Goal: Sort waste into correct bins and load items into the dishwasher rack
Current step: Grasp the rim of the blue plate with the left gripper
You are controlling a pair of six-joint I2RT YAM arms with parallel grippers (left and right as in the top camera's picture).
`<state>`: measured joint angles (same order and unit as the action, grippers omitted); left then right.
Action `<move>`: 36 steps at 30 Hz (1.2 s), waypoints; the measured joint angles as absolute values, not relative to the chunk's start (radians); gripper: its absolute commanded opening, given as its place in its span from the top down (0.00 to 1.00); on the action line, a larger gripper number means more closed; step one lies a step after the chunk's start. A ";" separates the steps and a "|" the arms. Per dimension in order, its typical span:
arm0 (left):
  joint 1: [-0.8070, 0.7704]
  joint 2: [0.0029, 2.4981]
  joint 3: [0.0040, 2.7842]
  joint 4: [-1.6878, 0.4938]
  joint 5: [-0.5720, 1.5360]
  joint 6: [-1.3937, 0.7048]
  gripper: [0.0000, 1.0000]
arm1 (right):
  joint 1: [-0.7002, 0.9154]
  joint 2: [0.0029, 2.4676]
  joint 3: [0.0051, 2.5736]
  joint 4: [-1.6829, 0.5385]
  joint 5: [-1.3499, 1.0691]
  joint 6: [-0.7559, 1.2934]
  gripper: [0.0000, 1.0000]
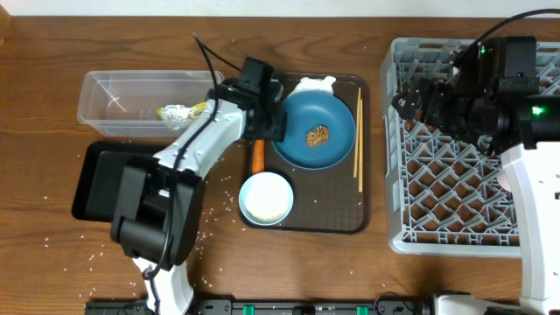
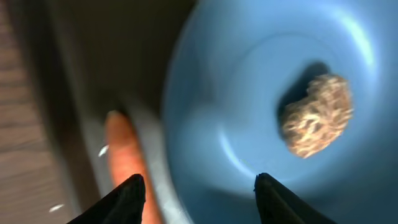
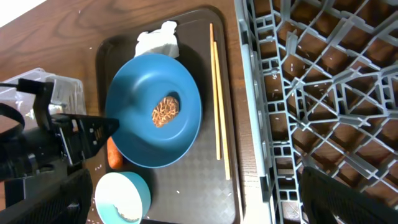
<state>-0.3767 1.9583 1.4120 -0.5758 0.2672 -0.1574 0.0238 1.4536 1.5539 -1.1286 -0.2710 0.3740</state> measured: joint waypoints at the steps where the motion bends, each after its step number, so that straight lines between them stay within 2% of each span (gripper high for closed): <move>1: -0.382 1.958 1.412 -0.565 0.271 -0.160 0.41 | 0.024 1.454 1.554 -1.129 -0.269 0.375 0.01; 3: -0.392 1.958 1.412 -0.552 0.273 -0.161 0.41 | 0.024 1.454 1.554 -1.129 -0.268 0.375 0.01; 6: -0.399 1.960 1.412 -0.547 0.274 -0.163 0.49 | 0.024 1.454 1.554 -1.129 -0.266 0.375 0.01; 16: -0.399 2.062 1.412 -0.532 0.270 -0.162 0.61 | 0.024 1.454 1.554 -1.138 -0.260 0.373 0.01; 22: -0.399 2.064 1.412 -0.494 0.266 -0.171 0.92 | 0.024 1.454 1.554 -1.141 -0.257 0.371 0.01; 32: -0.400 2.062 1.412 -0.492 0.263 -0.161 0.94 | 0.024 1.454 1.554 -1.161 -0.257 0.351 0.01; 36: -0.400 2.034 1.415 -0.563 0.250 -0.156 0.94 | 0.024 1.454 1.554 -1.163 -0.257 0.350 0.01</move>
